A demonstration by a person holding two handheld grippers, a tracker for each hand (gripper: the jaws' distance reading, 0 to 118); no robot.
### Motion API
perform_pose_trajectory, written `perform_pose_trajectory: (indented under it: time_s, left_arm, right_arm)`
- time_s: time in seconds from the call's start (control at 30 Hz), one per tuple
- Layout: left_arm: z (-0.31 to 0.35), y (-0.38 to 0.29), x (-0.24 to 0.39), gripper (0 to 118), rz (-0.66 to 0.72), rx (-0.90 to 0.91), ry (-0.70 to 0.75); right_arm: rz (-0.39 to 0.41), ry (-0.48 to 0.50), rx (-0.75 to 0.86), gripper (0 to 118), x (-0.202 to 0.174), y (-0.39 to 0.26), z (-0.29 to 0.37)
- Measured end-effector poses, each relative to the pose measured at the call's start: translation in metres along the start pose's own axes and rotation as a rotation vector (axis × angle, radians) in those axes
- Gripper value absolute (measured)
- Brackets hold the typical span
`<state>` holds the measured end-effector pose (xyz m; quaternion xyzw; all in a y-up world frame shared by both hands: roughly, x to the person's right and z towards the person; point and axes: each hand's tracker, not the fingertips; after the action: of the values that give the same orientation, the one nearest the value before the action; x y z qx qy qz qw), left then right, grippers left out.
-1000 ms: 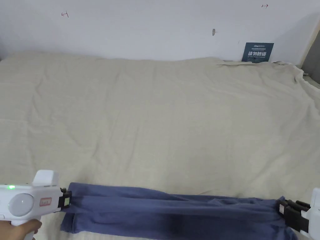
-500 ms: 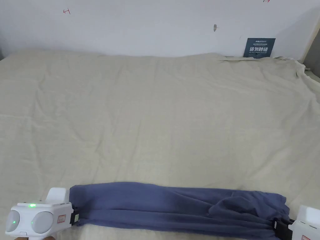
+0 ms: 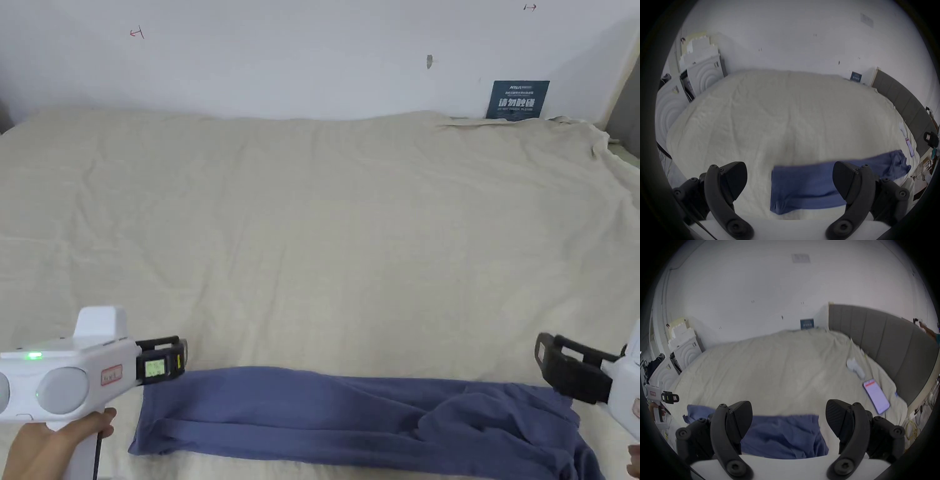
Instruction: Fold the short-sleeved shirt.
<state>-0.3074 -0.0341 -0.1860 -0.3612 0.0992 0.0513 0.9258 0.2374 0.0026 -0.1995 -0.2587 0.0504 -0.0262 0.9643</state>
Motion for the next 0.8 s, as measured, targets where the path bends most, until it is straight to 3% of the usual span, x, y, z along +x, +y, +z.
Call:
perform_pose_trajectory:
  time_s: [0.17,0.27,0.3,0.4,0.43,0.8]
  left_arm:
    - [0.012,0.015,0.009,104,-0.026,0.145,0.059]
    - [0.015,0.014,0.011,77,-0.014,0.205,0.049]
    - [0.016,0.013,0.011,64,-0.006,0.221,0.041]
    - [0.018,0.010,0.013,8,0.004,0.218,0.016]
    - [0.017,0.009,0.012,0,0.008,0.202,-0.009]
    - [-0.013,-0.015,-0.028,0,0.137,-0.046,-0.180]
  right_arm:
    - [0.049,-0.075,0.121,95,-0.022,0.018,0.007]
    - [0.067,-0.108,0.157,89,-0.031,0.022,0.009]
    - [0.066,-0.112,0.165,79,-0.033,0.022,0.010]
    - [0.057,-0.115,0.176,6,-0.035,0.022,0.010]
    - [0.047,-0.104,0.175,0,-0.035,0.022,0.010]
    - [0.052,-0.074,0.155,0,-0.039,0.020,0.009]
